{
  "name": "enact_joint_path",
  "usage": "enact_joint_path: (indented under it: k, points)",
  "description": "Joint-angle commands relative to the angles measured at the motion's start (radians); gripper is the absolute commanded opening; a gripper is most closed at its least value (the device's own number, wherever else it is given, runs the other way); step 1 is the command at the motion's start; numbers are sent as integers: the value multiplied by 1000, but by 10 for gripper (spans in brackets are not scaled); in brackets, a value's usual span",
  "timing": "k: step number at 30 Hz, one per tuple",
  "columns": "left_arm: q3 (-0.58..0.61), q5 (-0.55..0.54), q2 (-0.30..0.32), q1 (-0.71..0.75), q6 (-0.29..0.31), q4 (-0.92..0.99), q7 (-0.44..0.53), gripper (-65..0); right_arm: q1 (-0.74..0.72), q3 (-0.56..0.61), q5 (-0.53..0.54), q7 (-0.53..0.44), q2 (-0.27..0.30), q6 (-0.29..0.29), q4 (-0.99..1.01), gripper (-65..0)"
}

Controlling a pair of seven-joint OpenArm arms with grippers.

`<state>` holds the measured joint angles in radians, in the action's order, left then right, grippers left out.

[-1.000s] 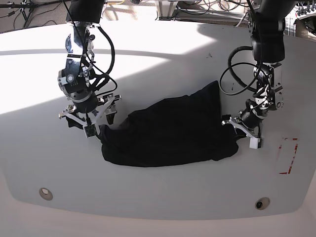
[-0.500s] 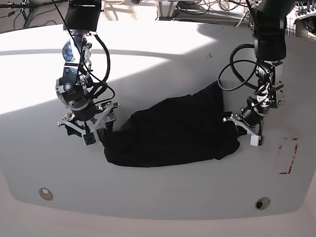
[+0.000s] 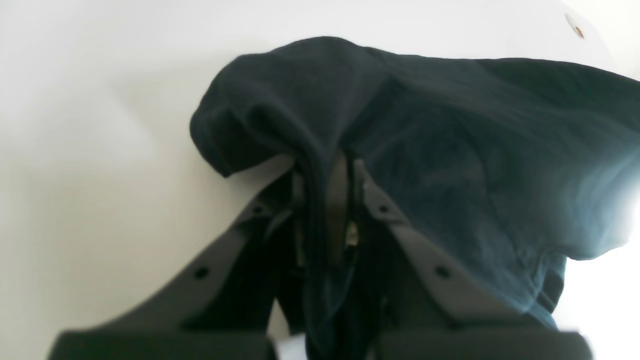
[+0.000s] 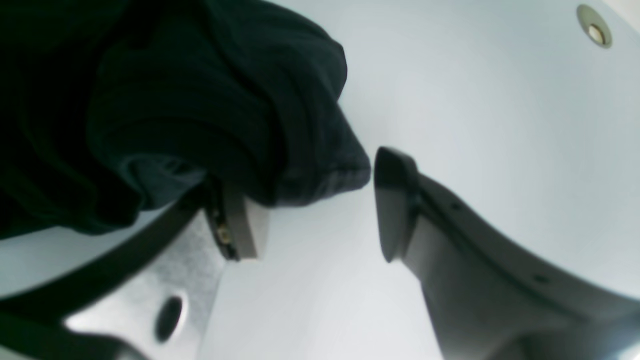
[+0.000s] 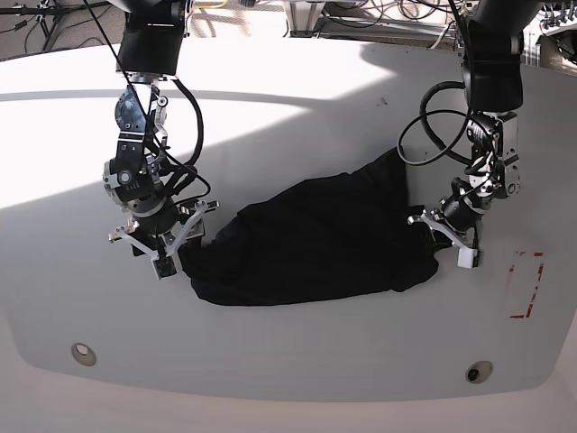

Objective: Fold the T-shirt properly
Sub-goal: 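Pull the shirt edges apart with both grippers to stretch it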

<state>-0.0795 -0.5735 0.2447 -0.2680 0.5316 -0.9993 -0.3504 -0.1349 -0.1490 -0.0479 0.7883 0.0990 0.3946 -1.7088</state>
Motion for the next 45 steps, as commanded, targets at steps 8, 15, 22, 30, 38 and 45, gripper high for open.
enact_joint_path:
  k: [8, 15, 22, 30, 38, 45]
  points:
    - [-4, -16, 11, -24, 8, -16, 20, -650, -62, -1, 6, -56, -22, 0, 0, -541]
    - [36, -16, 11, -34, 6, -25, 20, -650, -52, -1, 4, -53, -22, 0, -52, -647]
    - [37, -18, 46, -24, 3, -163, 12, -650, 8, -1, -4, 3, 0, 0, -214, -650]
    - [-42, -18, 104, 19, 2, -464, -65, -650, 5, -4, 6, 112, 58, 22, -323, -650]
    - [-156, -18, 143, 5, 2, -597, -141, -650, -95, -4, -2, 113, 107, 62, -282, -650]
    - [-219, -21, 143, -129, 2, -706, -284, -650, -246, 1, 4, 116, 143, 62, -270, -650]
